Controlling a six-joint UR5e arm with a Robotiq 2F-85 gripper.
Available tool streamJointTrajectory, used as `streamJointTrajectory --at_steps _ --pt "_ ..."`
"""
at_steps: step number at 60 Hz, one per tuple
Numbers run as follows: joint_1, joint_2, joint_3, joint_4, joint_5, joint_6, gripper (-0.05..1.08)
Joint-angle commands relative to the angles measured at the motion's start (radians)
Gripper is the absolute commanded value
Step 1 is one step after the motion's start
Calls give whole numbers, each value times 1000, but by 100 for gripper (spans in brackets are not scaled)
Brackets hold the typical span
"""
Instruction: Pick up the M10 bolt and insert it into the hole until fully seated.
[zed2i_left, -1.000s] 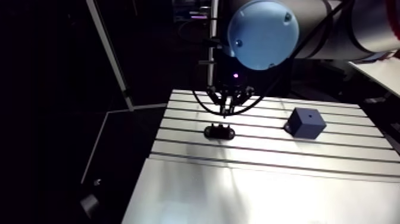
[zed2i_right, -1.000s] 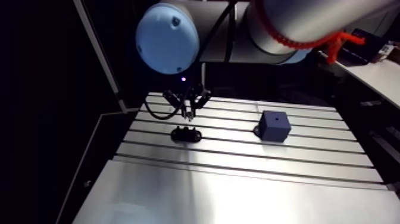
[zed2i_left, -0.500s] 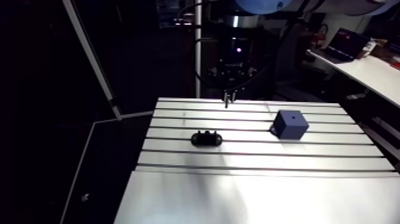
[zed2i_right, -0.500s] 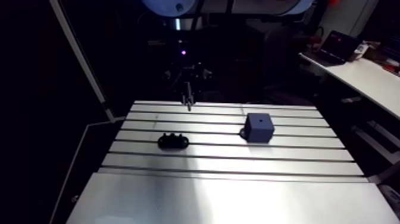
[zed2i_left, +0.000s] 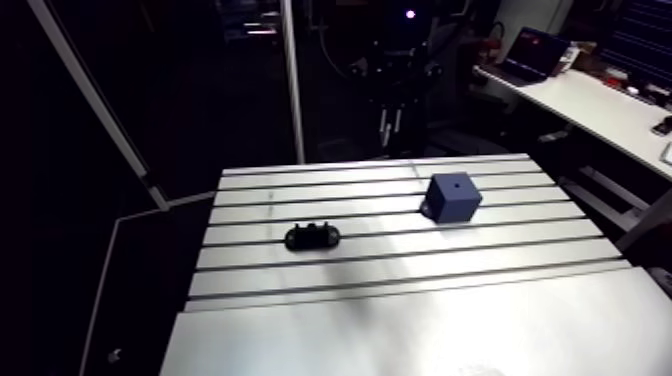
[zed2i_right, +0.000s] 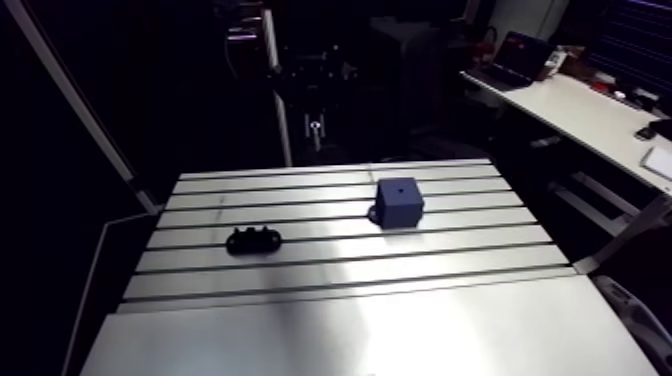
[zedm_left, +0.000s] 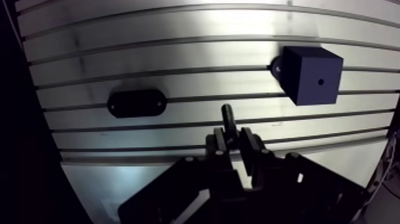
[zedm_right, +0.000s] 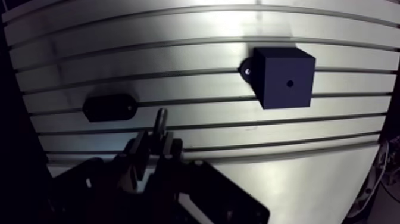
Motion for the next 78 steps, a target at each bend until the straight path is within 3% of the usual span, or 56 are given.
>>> streamJointTrajectory --at_steps 1,26,32,35,37,42,69,78 --pt "-79 67 -168 177 0 -53 108" --pt "-158 120 -239 250 -11 -85 108" --pt "-168 126 -239 249 -36 -87 108" --pt "-172 129 -240 247 -57 -98 108" --pt "-172 129 -240 247 -57 -98 108" --pt "-182 135 -240 244 -76 -100 108" --pt "-236 166 -222 229 -68 -96 108" --pt "-236 167 -198 193 -53 -97 108"
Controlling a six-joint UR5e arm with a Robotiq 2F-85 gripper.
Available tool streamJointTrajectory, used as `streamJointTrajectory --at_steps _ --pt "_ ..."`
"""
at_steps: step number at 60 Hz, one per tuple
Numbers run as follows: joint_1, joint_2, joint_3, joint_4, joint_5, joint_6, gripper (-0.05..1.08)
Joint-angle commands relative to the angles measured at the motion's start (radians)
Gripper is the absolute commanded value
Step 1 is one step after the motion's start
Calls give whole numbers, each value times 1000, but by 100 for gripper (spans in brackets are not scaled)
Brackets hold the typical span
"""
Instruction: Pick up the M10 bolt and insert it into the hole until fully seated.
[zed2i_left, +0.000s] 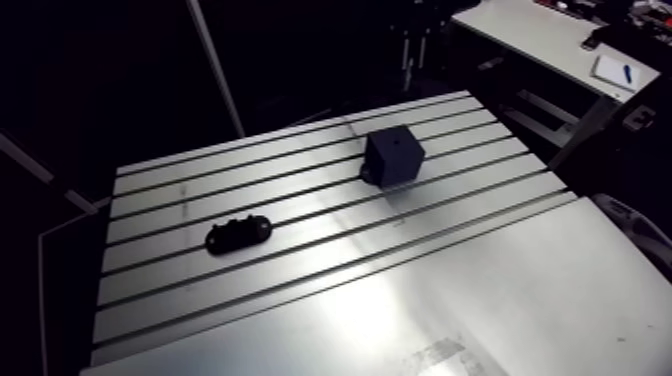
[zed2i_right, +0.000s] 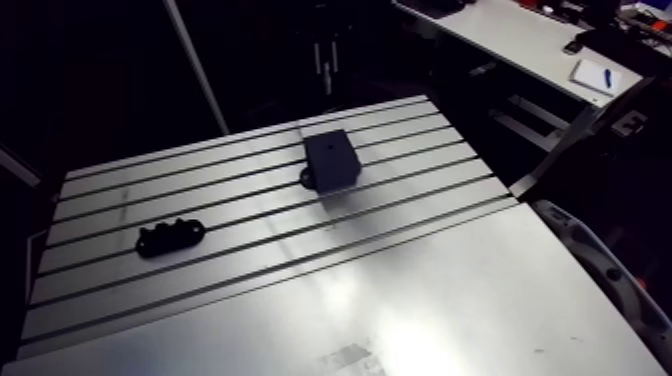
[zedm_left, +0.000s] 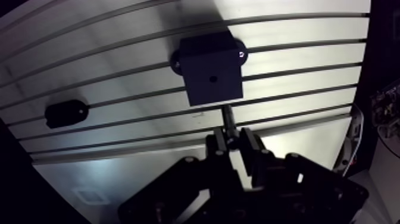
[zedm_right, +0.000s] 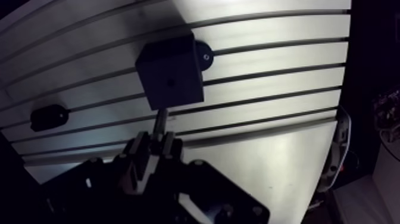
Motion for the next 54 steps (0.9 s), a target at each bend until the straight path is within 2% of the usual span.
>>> streamJointTrajectory --at_steps 1,19,54 --pt "-8 4 30 -39 15 0 108" --pt "-11 2 94 -79 19 1 108" --pt "-11 -2 144 -144 17 11 108"
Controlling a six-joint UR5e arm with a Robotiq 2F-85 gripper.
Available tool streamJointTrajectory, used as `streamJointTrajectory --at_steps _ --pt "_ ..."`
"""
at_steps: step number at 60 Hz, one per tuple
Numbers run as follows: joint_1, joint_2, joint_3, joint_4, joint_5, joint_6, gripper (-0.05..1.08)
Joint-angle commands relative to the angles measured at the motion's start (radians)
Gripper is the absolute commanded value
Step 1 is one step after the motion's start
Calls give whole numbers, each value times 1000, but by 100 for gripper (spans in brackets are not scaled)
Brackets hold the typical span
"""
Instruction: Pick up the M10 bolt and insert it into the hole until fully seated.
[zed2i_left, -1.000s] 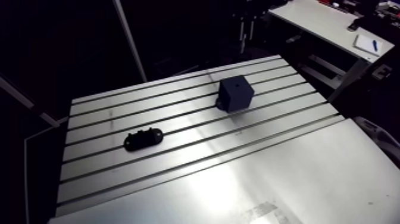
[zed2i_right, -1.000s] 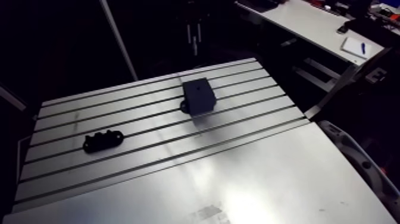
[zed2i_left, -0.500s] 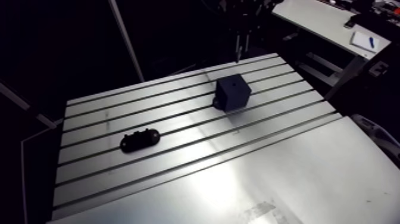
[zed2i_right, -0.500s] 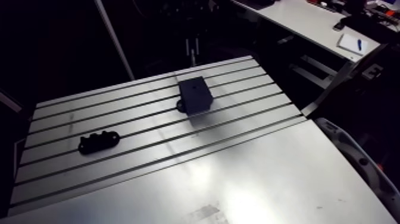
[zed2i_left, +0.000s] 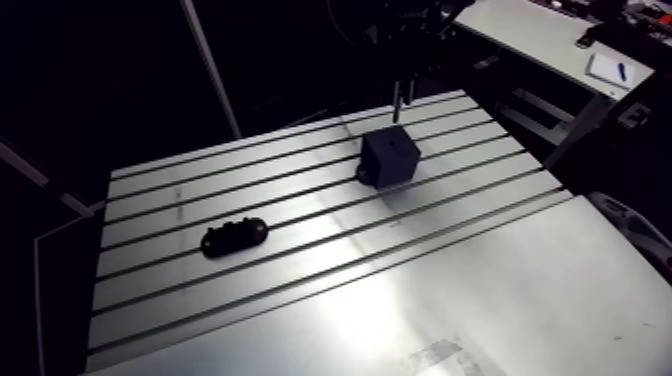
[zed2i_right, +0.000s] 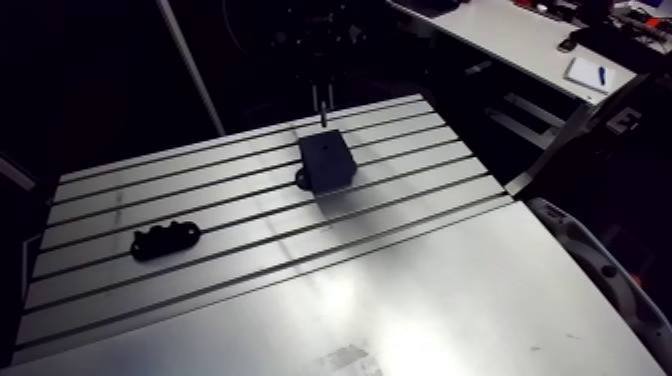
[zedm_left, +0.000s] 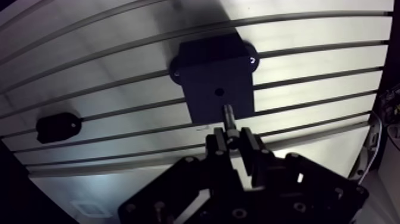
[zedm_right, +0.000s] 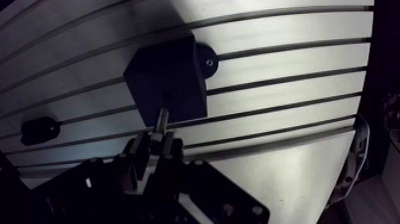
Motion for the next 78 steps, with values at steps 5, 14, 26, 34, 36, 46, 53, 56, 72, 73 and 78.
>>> streamJointTrajectory --at_steps 5,14,26,34,36,46,53,56,72,73,78 --pt "1 0 16 -19 -1 3 108" --pt "1 0 19 -21 -1 3 108" --pt "3 -2 34 -41 -1 3 108" --pt "3 -3 52 -53 -4 3 108" --pt "3 -3 54 -56 -4 3 108" --pt "3 -4 68 -64 -5 3 108" --pt "1 -5 74 -64 -5 3 108" --pt "1 -5 74 -64 -5 3 108" --pt "1 -5 83 -65 -5 4 108" --pt "1 -5 83 -65 -5 4 108" --pt "1 -6 86 -67 -5 4 108"
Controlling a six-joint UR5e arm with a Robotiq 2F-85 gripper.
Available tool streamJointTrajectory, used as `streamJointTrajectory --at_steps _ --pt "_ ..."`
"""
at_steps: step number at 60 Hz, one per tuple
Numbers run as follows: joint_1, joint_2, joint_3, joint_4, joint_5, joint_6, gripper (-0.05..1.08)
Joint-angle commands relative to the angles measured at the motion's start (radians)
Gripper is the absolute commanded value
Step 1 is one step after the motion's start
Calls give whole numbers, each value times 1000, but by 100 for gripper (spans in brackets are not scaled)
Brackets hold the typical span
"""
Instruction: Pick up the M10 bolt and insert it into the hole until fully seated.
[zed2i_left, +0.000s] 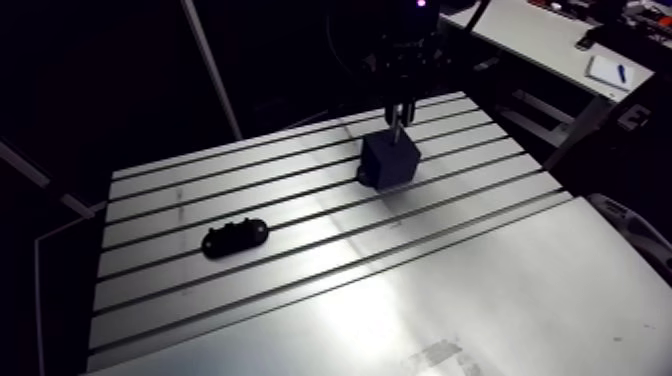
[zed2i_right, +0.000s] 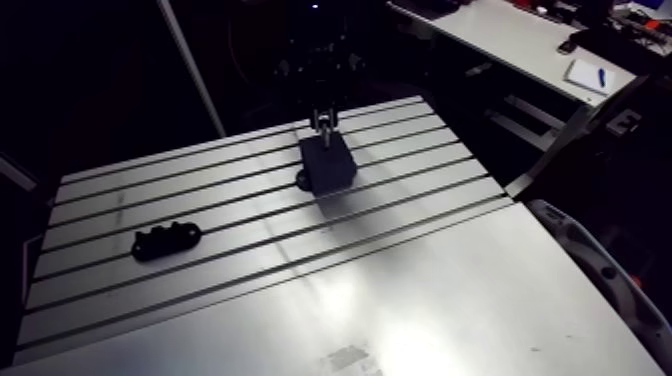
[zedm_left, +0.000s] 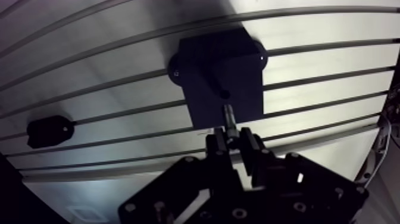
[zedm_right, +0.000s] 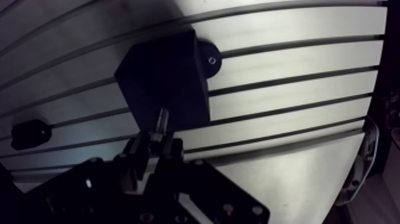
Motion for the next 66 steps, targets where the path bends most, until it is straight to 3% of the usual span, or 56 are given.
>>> streamJointTrajectory --at_steps 1,66 --pt "0 -2 9 -6 0 1 108" --pt "0 0 13 -34 1 0 108"
